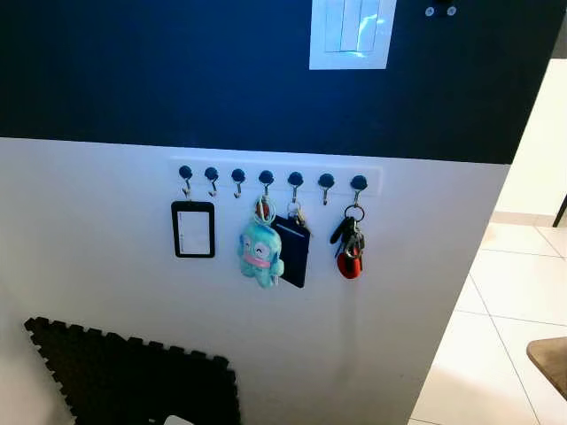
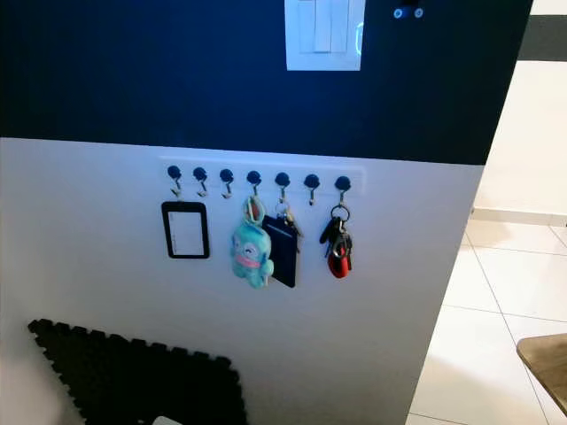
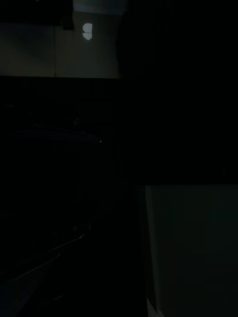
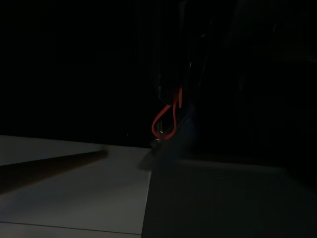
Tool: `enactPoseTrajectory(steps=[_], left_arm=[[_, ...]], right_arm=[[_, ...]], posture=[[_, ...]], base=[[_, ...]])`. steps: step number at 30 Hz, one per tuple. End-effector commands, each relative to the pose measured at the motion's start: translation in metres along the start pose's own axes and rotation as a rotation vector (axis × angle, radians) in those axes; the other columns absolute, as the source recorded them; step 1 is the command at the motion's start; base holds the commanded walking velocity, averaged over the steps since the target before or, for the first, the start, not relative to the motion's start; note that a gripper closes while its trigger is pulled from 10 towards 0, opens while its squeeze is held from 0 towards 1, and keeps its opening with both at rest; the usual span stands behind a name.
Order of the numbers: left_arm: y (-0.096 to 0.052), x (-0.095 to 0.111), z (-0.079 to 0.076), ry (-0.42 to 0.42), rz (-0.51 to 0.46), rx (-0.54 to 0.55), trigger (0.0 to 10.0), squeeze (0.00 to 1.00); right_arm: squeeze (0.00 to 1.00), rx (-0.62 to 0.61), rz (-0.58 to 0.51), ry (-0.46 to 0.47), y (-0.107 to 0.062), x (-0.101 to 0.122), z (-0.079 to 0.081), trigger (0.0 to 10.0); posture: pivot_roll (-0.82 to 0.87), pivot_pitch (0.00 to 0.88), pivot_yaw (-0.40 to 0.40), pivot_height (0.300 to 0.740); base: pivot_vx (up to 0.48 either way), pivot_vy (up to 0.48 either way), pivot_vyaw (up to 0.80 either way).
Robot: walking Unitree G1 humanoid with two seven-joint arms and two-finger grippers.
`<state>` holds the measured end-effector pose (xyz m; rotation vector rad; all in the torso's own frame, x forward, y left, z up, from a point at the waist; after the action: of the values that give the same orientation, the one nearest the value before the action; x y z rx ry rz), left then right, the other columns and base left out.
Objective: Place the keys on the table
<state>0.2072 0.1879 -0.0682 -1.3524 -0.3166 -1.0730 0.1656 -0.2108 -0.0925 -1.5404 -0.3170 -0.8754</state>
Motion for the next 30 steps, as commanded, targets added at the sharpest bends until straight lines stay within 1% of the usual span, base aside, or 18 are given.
enactPoseTrajectory(steps=[1,16,19,22,30], left_arm=[[0.0,-0.0009,-0.0018,-0.003,0.008,-0.009,10.0,0.0],[-0.0001,-0.0007,-0.0007,-0.001,0.006,-0.015,10.0,0.0],[-0.0006,0.0003,-0.0017,0.021,-0.009,-0.026,10.0,0.0],[-0.0007,0.0009,-0.0021,0.016,-0.017,-0.032,10.0,0.0],[-0.0005,0.0024,-0.0032,0.036,-0.025,-0.051,10.0,0.0]], right_arm=[[0.0,-0.001,0.012,0.017,-0.001,-0.0039,0.0005,10.0],[0.0,0.002,0.012,0.018,-0.0006,-0.0032,0.0024,10.0],[0.0,0.001,0.013,0.02,-0.0006,-0.0035,0.0026,10.0],[0.0,0.001,0.014,0.023,-0.0008,-0.0041,0.0025,10.0],[0.0,0.0,0.013,0.028,-0.0012,-0.0049,0.0025,10.0]], posture=[[0.03,0.002,0.033,0.74],[0.03,0.0,0.033,0.74],[0.03,0.0,0.034,0.74],[0.03,0.0,0.035,0.74],[0.04,0.0,0.037,0.74]], base=[[0.0,0.311,0.0],[0.0,0.314,0.0],[0.0,0.0,0.0],[0.0,0.0,0.0],[0.0,0.0,0.0]])
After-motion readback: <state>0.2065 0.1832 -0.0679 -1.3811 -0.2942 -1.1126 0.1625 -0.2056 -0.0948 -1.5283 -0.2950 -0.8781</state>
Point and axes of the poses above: a point about 5 cm out from each wrist's last joint towards the gripper, its own y axis pointing out of the wrist towards the gripper, its own x axis along the axis of the wrist's last joint, z = x × y, the point moved 1 cm from there along y, pointing out of the wrist towards the gripper, and after that the axes turned 11 degrees about y, right-handed, at the moved point
